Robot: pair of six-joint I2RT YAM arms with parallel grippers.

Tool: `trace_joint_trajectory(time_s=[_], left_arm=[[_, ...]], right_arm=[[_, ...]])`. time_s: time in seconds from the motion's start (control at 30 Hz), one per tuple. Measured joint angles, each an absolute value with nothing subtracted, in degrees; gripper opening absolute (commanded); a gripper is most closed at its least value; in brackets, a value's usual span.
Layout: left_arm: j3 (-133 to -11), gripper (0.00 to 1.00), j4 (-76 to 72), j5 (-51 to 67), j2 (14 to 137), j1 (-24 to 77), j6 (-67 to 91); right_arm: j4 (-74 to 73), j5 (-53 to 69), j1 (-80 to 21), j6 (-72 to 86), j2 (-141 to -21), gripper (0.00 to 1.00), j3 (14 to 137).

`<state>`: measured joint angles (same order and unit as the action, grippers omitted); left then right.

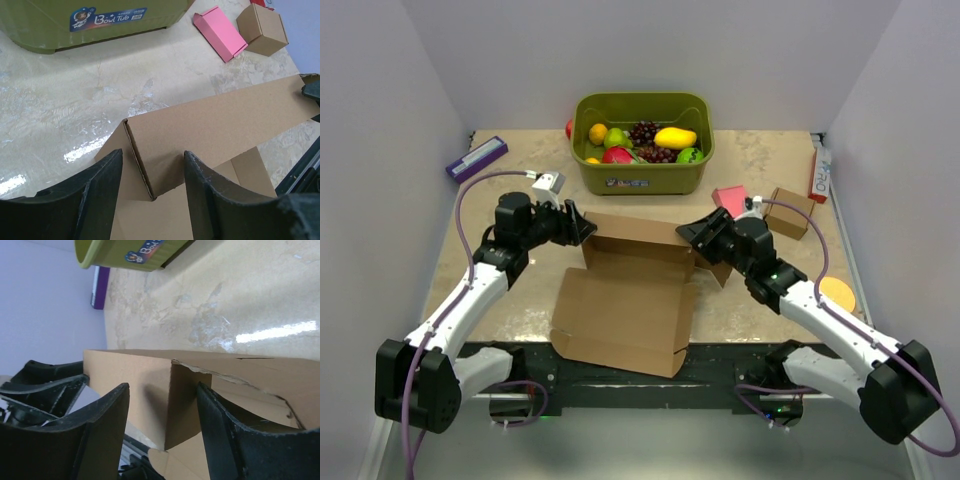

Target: Fold the paper box

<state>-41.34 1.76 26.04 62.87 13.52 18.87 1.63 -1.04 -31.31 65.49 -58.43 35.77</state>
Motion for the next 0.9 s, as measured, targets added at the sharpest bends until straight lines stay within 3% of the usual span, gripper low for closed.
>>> trace_joint_trajectory(time_s=[0.13, 0.43, 0.5, 0.6, 0.7, 0.9], left_arm=[[-41.3, 0.56, 1.7, 26.0, 62.9, 13.5, 18.9], [-41.3, 0.55, 1.4, 26.3, 62.9, 13.5, 18.9], [-41.3, 0.55, 1.4, 26.4, 62.9, 13.5, 18.9], [-41.3, 0.55, 1.4, 26.5, 62.9, 13.5, 18.9], [-41.3, 0.55, 1.4, 26.5, 62.8, 13.5, 18.9], [-41.3, 0.55, 1.8, 26.3, 62.5, 13.5, 18.8]], right_arm=[[5.8, -0.9, -31.3, 68.5, -58.2, 0.45, 33.6], [11.1, -1.0, -31.2, 73.2, -58.1, 0.36, 30.9], [12.0, -1.3, -31.2, 73.8, -57.9, 0.4, 30.1], [11.1, -2.2, -31.2, 73.8, -56.8, 0.59, 29.8], [7.3, -3.6, -31.2, 72.1, -53.7, 0.71, 30.1], [-3.2, -6.0, -31.5, 64.8, -45.4, 0.77, 32.4]])
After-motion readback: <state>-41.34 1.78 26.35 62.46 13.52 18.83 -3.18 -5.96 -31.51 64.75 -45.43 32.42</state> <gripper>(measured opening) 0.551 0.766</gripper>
